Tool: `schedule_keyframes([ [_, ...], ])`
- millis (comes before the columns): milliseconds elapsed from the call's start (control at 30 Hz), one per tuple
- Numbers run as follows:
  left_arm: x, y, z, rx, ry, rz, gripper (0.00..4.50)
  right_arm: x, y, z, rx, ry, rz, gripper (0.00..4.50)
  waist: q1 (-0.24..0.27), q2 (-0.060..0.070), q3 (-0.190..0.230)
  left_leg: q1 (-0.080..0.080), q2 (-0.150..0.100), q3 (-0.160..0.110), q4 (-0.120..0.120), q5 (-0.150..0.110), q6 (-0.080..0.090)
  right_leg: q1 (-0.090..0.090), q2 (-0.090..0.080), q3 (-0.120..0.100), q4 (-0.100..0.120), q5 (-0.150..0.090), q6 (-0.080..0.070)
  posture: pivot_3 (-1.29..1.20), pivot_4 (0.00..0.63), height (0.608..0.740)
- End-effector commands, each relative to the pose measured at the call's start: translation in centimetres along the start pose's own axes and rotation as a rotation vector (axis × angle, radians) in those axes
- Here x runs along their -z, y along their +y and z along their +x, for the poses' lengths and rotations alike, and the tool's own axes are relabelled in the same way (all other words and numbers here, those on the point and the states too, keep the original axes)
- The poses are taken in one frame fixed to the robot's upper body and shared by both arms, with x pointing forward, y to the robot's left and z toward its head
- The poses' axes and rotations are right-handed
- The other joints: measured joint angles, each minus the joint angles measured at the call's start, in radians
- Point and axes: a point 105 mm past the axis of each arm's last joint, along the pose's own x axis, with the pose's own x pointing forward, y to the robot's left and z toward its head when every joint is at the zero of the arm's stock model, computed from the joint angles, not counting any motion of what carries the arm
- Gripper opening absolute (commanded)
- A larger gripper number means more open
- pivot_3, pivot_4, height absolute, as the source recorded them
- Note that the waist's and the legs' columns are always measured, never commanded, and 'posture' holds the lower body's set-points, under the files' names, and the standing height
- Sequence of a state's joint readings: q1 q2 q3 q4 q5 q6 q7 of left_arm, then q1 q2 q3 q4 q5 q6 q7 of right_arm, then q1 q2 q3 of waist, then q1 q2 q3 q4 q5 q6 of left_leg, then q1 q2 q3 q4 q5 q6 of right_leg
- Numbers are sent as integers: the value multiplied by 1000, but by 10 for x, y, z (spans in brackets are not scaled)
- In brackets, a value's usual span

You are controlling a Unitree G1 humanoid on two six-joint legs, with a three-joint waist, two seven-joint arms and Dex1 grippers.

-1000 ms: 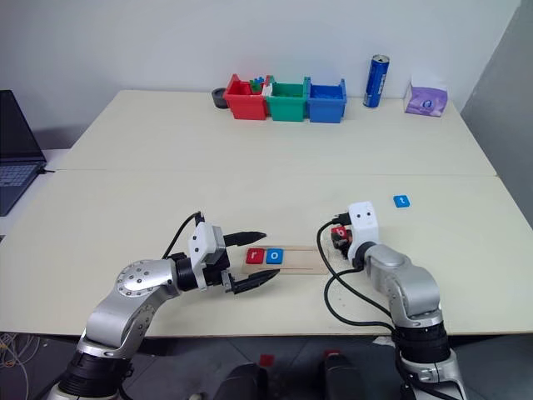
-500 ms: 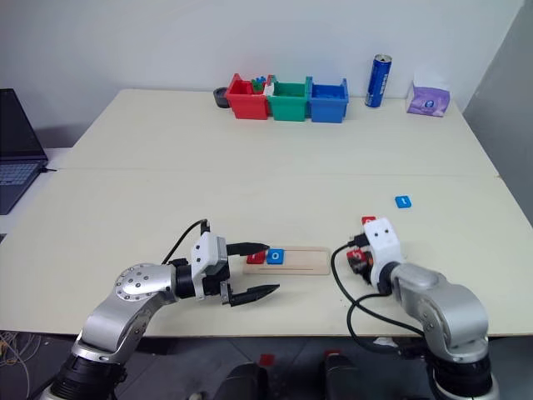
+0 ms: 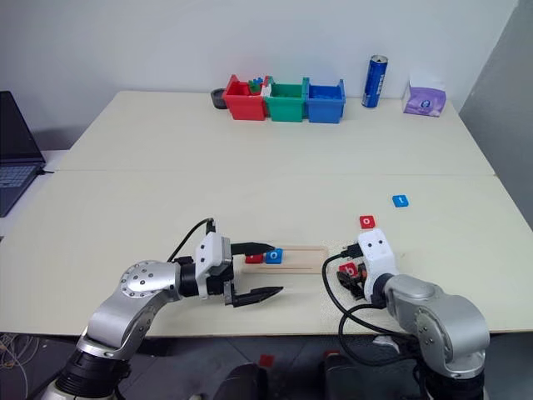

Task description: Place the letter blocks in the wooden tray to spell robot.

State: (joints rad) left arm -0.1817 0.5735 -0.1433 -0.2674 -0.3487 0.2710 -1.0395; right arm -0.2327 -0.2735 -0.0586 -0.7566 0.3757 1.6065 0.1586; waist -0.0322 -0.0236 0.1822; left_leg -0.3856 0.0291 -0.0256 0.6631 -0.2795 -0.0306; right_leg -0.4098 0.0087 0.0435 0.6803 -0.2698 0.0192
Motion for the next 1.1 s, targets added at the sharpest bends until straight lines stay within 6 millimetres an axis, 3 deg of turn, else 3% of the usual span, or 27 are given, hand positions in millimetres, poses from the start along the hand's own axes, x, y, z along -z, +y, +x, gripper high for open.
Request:
schedule_keyframes([
  [33, -8, 1, 0, 8, -24, 36, 4500, -11, -9, -6, 18, -44, 14, 4130, 0, 0, 0, 0, 0, 0, 0, 0, 0, 0, 0, 0, 0, 0, 0, 0, 150, 740],
  [67, -7, 1, 0, 7, -23, 36, 4500, -18, -12, -9, 20, -71, 24, 4476, 0, 0, 0, 0, 0, 0, 0, 0, 0, 0, 0, 0, 0, 0, 0, 0, 150, 740],
  [233, -6, 2, 1, -3, -27, 33, 4500, -76, -33, -25, -8, -227, 21, 4476, -2, 1, 0, 1, 0, 0, 0, 0, 0, -1, 0, 0, 0, 0, 0, 0, 150, 740],
  [300, -7, 2, 3, 1, -36, 30, 4500, -99, -27, -36, -118, -271, -61, 4476, -1, 2, 1, 1, 0, 1, 0, 0, 0, -1, 0, 0, 0, 0, 0, 0, 150, 740],
  [367, -7, 0, 5, 16, -42, 28, 4500, -106, -11, -46, -284, -324, -244, 4476, 4, 2, 1, 0, 0, 1, 0, 0, 0, 0, 0, -1, -1, 0, -1, 0, 150, 740],
  [433, -7, -1, 7, 25, -45, 24, 4500, -93, 0, -51, -463, -314, -371, 4476, 8, 1, 1, -1, 0, -1, -1, -1, 1, 1, 0, -2, -3, 0, -1, 0, 150, 740],
  [600, -7, 2, 13, 47, -51, 30, 4500, -44, -13, -36, -658, -209, -694, 4476, 4, 1, 1, -3, -2, 1, 0, -4, 6, 1, -2, -3, -6, 0, -3, 0, 150, 740],
  [800, -8, 3, 14, 48, -60, 31, 4500, -26, -29, -17, -723, -171, -871, 4476, -3, 1, 1, 2, -1, 2, 1, -3, 6, 2, -2, 0, -1, 0, -2, 0, 150, 740],
  [1100, -7, -4, 17, 67, -68, 18, 4500, -16, -30, 11, -761, -173, -994, 4476, 3, 1, 1, 3, 0, 1, 2, -3, 6, 2, -2, 0, 0, 1, -3, 0, 150, 740],
])
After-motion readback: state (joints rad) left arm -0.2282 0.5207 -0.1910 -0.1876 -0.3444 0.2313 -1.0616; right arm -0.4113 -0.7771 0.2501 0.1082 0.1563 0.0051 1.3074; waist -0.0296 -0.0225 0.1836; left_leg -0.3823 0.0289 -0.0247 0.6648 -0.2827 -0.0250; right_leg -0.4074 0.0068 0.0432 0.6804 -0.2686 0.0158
